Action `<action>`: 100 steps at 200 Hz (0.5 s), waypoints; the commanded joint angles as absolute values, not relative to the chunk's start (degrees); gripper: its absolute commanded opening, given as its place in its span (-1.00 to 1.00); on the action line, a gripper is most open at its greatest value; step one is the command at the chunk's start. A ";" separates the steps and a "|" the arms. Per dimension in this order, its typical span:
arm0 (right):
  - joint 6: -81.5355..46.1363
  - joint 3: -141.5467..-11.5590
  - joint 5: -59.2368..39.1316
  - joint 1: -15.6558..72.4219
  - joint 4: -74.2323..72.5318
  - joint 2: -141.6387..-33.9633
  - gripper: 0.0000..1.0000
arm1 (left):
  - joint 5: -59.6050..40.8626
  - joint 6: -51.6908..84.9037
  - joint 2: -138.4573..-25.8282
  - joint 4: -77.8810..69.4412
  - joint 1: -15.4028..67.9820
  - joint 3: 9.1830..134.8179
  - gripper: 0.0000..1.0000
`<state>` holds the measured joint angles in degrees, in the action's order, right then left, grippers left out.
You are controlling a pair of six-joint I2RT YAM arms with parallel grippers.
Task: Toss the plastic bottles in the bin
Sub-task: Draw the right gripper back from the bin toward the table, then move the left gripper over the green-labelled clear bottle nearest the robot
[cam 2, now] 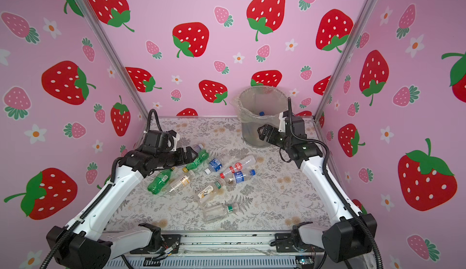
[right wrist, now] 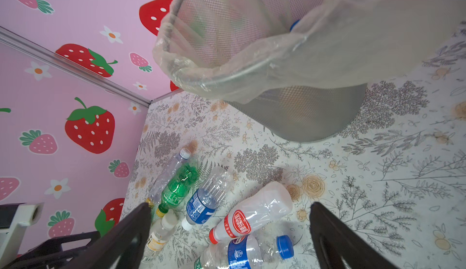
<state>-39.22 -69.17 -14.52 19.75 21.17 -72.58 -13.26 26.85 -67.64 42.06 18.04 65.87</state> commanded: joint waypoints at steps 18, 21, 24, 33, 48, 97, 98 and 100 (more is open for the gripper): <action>-39.27 -69.01 -16.19 19.69 18.54 -71.61 0.99 | -8.29 25.07 -66.20 45.70 25.79 66.32 0.98; -39.22 -68.93 -16.20 19.69 18.62 -71.63 0.99 | -8.26 25.02 -66.01 45.56 26.38 66.02 0.98; -39.14 -68.78 -16.05 19.69 18.63 -71.63 0.99 | -8.22 24.98 -65.82 45.41 27.00 65.87 0.98; -38.85 -68.27 -15.57 19.70 18.57 -71.61 0.99 | -8.20 24.58 -65.33 45.29 28.80 65.14 0.98; -38.16 -66.84 -14.02 19.70 18.53 -71.39 0.99 | -8.22 23.65 -64.83 45.66 31.68 64.85 0.98; -37.02 -62.89 -11.65 19.78 19.92 -71.90 0.99 | -3.55 21.30 -62.82 46.26 40.10 64.22 0.98; -37.01 -62.87 -11.58 19.78 20.07 -71.94 0.99 | -3.49 21.33 -62.74 46.24 40.26 64.24 0.98; -36.89 -62.72 -11.31 19.78 20.22 -71.97 0.99 | -3.40 21.26 -62.69 46.19 40.54 64.18 0.98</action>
